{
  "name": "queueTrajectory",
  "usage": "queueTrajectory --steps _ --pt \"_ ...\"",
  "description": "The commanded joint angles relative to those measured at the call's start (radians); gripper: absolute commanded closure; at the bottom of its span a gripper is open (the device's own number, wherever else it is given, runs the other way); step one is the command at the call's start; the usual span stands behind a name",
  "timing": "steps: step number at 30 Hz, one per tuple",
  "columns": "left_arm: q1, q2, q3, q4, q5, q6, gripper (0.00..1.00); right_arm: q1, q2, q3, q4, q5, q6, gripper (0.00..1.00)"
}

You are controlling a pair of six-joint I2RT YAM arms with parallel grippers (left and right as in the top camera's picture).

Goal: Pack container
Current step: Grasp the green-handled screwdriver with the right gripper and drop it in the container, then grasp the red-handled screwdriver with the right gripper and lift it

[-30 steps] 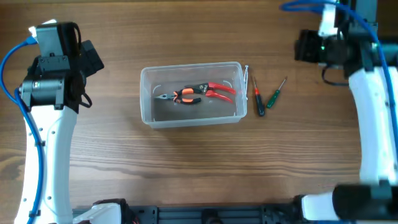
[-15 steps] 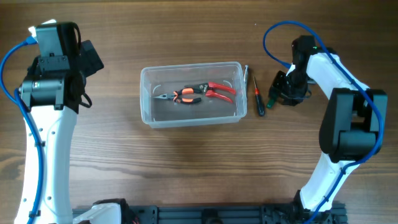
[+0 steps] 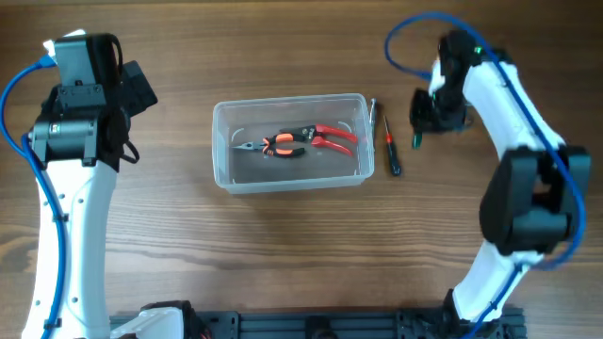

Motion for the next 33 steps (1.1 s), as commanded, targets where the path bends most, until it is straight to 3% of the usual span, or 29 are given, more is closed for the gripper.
queueTrajectory --steps 1,4,6,11,15,17,18,21,25,26,27,28,29,33 --pt "0.005 0.005 0.001 -0.001 -0.019 -0.001 0.0 0.239 -0.258 0.179 -0.015 -0.135 -0.39 0.96" --pt "0.004 0.005 0.001 -0.001 -0.019 -0.001 0.0 0.584 -0.315 0.178 0.053 -0.174 -0.711 0.96" --pt "0.005 0.005 0.001 -0.001 -0.019 -0.001 0.0 0.722 -0.259 0.153 0.075 -0.139 -0.909 0.96" --pt "0.004 0.005 0.001 0.0 -0.019 -0.001 0.0 0.758 0.033 0.138 0.074 -0.095 -1.126 0.96" --pt "0.004 0.005 0.001 0.0 -0.019 -0.001 0.0 0.753 0.169 0.138 0.102 -0.036 -1.164 0.96" --pt "0.004 0.005 0.001 0.0 -0.019 -0.001 0.0 0.754 0.192 0.138 0.115 -0.069 -1.157 0.77" --pt "0.005 0.005 0.001 0.0 -0.019 -0.001 0.0 0.754 0.192 0.139 0.119 -0.064 -1.127 0.59" --pt "0.004 0.005 0.001 0.0 -0.019 -0.001 0.0 0.752 0.16 0.201 0.112 0.099 -0.882 0.47" --pt "0.004 0.005 0.001 0.0 -0.019 -0.001 0.0 0.634 -0.069 0.292 0.085 0.162 -0.689 0.57" --pt "0.005 0.005 0.001 -0.001 -0.019 -0.001 0.0 0.555 -0.143 0.292 0.119 0.162 -0.546 0.62" --pt "0.005 0.005 0.001 -0.001 -0.019 -0.001 0.0 0.441 -0.207 0.292 0.135 0.161 -0.319 0.62" --pt "0.004 0.005 0.001 0.0 -0.019 -0.001 0.0 0.291 -0.241 0.292 0.098 0.142 -0.081 0.54" --pt "0.005 0.005 0.001 0.0 -0.019 -0.001 0.0 0.186 -0.241 0.29 0.04 0.103 -0.003 0.5" --pt "0.004 0.005 0.001 -0.001 -0.019 -0.001 0.0 -0.041 -0.153 0.087 -0.05 0.029 0.021 0.53"
